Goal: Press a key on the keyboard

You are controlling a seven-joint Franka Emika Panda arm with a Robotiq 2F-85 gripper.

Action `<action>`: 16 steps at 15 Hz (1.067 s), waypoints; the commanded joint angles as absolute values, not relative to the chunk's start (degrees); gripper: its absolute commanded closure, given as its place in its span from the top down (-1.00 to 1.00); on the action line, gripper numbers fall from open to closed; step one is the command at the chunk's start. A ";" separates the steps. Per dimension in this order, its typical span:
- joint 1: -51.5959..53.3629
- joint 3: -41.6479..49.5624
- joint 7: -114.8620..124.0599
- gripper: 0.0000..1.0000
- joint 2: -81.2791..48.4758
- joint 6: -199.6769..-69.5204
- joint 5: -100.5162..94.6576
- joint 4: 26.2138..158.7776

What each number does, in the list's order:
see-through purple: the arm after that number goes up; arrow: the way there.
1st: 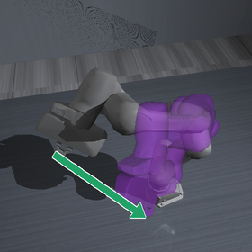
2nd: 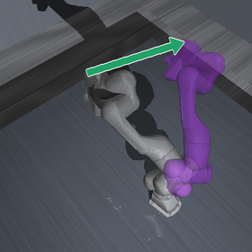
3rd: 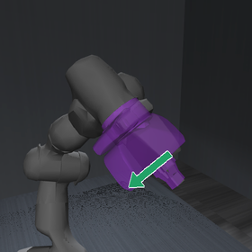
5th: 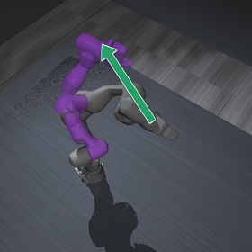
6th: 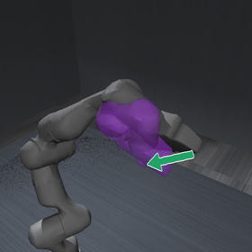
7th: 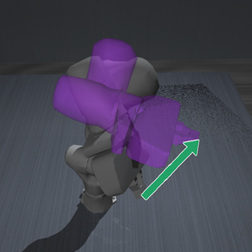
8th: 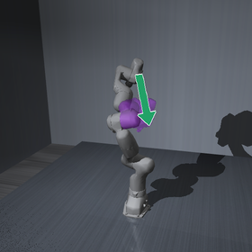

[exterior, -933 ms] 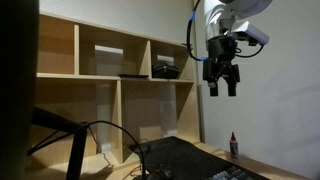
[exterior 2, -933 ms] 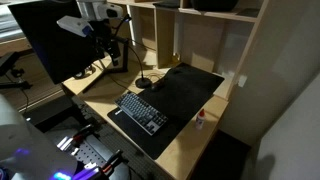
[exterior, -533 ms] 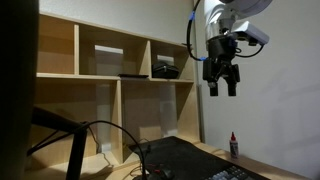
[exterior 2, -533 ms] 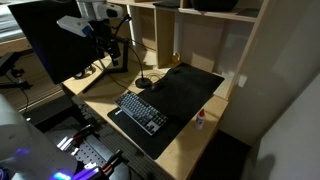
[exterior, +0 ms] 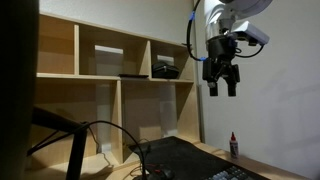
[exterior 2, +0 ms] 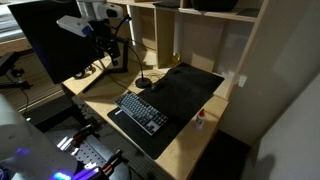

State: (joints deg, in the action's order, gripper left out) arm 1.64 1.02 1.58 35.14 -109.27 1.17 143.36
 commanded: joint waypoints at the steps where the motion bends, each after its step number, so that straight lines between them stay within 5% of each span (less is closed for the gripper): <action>1: 1.30 0.82 1.16 1.00 35.02 -108.39 2.40 143.03; 14: 1.06 0.56 5.37 1.00 34.89 -106.61 7.14 142.78; 16: -2.95 0.84 9.66 1.00 22.88 -112.02 2.26 139.54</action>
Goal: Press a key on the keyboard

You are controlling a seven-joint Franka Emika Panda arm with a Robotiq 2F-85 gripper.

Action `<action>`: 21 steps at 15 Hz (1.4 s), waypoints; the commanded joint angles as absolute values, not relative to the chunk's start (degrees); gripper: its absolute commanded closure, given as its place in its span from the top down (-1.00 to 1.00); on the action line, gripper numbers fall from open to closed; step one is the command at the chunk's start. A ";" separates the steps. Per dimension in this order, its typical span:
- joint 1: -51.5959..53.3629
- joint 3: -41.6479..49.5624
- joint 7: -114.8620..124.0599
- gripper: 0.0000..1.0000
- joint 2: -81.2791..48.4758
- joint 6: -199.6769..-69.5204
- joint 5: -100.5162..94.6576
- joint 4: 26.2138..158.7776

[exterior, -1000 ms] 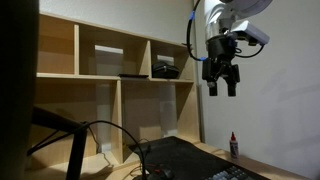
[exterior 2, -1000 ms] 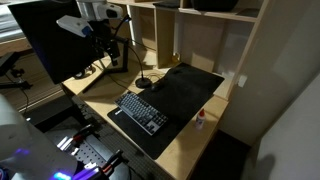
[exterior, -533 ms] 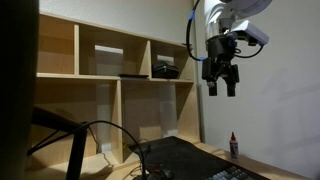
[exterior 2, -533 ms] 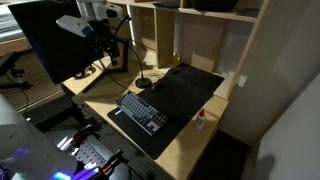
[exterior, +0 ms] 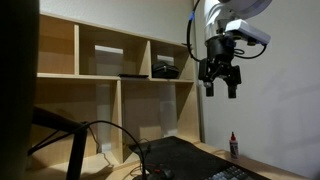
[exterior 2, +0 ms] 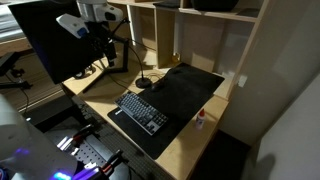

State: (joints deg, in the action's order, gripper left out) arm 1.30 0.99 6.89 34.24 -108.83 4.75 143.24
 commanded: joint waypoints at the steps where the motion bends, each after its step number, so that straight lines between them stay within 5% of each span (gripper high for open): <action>1: -0.57 0.34 8.23 1.00 32.04 -110.01 3.92 143.00; 14: -13.58 7.36 21.61 1.00 14.98 -121.80 0.81 145.22; 21: -13.22 6.55 21.06 1.00 18.14 -120.99 -1.48 146.26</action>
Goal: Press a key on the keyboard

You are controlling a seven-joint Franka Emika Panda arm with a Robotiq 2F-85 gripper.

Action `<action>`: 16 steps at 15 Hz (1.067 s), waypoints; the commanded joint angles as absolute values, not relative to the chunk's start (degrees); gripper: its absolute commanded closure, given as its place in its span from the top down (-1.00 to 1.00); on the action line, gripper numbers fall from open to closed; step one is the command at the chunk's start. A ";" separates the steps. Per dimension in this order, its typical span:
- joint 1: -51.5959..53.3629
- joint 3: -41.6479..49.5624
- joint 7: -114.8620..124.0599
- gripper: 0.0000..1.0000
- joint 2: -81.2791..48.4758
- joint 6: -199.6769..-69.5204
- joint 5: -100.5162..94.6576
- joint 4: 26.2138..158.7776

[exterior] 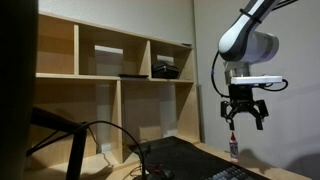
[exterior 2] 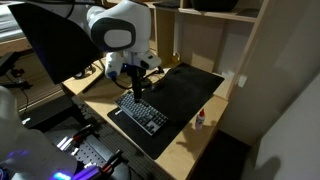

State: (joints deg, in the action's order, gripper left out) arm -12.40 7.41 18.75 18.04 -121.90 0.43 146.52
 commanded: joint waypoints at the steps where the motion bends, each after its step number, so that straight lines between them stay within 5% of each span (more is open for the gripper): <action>1: -13.53 6.09 23.82 1.00 18.09 -118.07 -1.85 145.72; 7: -13.74 4.90 37.78 1.00 17.91 -106.29 -1.51 144.00; 16: -12.88 5.67 37.03 1.00 17.99 -108.28 -0.96 144.92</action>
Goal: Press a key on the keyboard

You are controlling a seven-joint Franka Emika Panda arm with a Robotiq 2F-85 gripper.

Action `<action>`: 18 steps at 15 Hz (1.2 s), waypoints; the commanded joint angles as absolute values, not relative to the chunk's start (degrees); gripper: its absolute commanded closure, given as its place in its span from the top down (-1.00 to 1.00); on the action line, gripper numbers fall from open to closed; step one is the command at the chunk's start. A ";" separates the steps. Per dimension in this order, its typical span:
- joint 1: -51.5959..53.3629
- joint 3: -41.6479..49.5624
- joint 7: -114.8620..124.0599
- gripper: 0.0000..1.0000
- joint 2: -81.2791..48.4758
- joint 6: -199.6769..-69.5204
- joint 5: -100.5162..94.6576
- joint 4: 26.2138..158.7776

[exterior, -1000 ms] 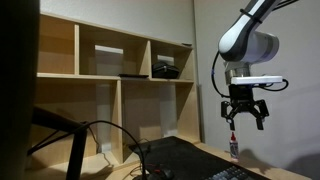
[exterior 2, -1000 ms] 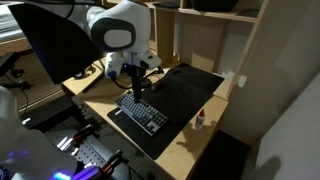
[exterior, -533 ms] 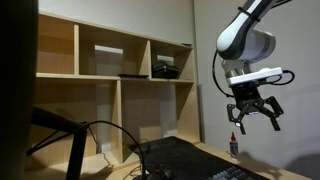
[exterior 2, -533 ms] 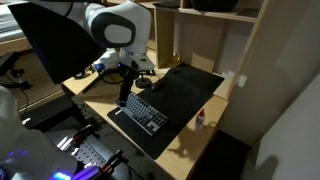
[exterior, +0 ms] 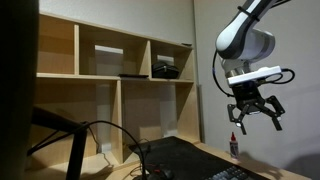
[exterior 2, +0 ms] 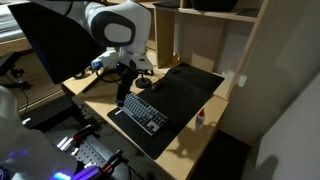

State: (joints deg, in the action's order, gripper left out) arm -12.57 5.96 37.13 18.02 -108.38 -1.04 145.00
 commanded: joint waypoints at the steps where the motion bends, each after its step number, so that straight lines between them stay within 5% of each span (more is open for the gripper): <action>1: -12.88 5.67 37.03 1.00 17.99 -108.28 -0.96 144.92; 18: -26.11 15.31 40.62 1.00 17.75 -119.78 -14.88 159.76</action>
State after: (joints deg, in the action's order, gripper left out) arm -25.53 15.94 40.79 17.78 -119.86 -15.09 159.80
